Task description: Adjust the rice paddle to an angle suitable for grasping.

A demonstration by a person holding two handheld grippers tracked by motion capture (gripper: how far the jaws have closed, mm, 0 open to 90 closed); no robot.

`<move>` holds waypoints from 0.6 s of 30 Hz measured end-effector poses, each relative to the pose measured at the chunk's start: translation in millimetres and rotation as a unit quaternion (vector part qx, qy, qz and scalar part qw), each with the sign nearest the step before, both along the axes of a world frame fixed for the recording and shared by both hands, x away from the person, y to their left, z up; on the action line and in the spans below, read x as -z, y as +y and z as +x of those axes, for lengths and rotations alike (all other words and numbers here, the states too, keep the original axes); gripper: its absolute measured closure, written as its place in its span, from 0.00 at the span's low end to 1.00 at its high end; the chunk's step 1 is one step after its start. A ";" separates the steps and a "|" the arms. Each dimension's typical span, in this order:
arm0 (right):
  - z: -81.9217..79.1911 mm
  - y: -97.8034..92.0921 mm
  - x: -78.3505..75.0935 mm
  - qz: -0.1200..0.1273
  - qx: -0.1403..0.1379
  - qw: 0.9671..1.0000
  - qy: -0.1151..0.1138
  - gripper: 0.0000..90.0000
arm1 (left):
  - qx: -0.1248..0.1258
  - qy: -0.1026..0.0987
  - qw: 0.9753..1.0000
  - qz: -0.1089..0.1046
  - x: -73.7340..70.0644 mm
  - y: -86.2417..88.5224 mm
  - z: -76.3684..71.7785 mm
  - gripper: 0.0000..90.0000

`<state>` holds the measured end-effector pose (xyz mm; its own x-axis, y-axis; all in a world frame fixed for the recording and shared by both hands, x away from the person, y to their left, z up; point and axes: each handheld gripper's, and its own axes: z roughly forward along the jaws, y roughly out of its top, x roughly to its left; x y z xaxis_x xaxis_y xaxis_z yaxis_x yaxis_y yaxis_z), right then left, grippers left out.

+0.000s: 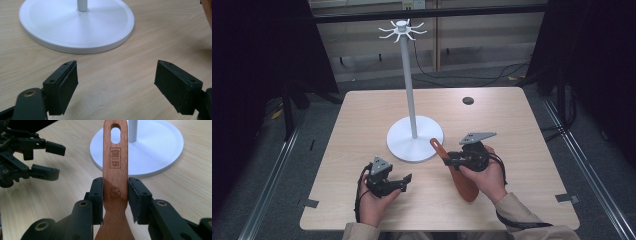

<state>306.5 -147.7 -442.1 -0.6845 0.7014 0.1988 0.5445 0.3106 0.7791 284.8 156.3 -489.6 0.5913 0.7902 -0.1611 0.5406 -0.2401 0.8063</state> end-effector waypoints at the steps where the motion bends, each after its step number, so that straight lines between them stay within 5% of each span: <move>1: -0.2 -0.5 0.0 0.003 0.001 1.000 0.000 0.74 | 0.004 0.001 1.000 -0.001 0.1 -0.8 0.4 0.21; 3: 0.7 -0.4 2.5 -0.008 0.002 1.000 0.004 0.74 | 0.004 0.001 1.000 -0.001 0.9 -2.4 1.1 0.21; 6: 5.0 3.5 12.7 -0.043 -0.007 0.998 0.046 0.74 | 0.008 0.002 1.000 0.001 0.8 -3.5 1.9 0.21; 11: 4.6 8.0 36.8 -0.117 -0.026 0.988 0.098 0.74 | 0.006 0.004 1.000 0.002 1.6 -2.5 2.8 0.21; 17: 1.1 12.4 43.7 -0.151 -0.039 0.984 0.081 0.72 | 0.004 0.005 1.000 0.000 2.4 -2.9 3.3 0.21; 18: 1.7 14.7 43.6 -0.156 -0.041 0.984 0.077 0.66 | 0.004 0.005 1.000 0.003 1.6 -3.1 3.1 0.21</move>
